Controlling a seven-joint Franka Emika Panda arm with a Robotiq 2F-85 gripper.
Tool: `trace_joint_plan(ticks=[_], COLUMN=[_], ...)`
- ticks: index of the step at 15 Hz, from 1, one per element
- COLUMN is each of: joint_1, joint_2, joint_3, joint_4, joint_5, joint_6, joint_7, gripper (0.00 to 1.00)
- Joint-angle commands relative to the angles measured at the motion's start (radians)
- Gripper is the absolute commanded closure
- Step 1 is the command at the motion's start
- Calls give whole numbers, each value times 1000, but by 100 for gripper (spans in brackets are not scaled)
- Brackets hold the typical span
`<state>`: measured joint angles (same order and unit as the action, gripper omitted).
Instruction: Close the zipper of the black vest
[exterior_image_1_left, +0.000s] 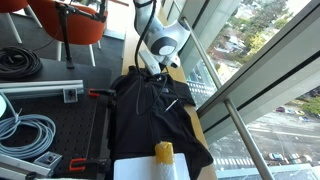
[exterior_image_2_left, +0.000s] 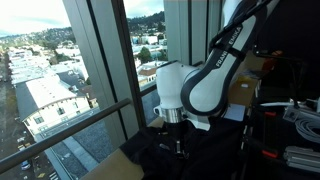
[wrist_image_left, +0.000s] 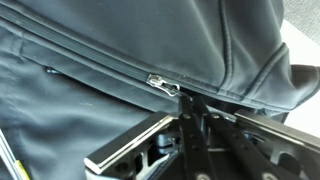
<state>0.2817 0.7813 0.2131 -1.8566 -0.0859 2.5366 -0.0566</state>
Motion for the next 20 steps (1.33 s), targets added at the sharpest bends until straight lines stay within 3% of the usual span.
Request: trace_joint_plan(ticks=[1, 9, 20], joint_1=[20, 62, 102], joint_2=[68, 120, 110], joint_3=[41, 91, 105], joint_4=[87, 183, 204], joint_5=[37, 64, 64], joint_6=[-16, -24, 1], joint_7=[1, -1, 4], gripper=[98, 98, 98])
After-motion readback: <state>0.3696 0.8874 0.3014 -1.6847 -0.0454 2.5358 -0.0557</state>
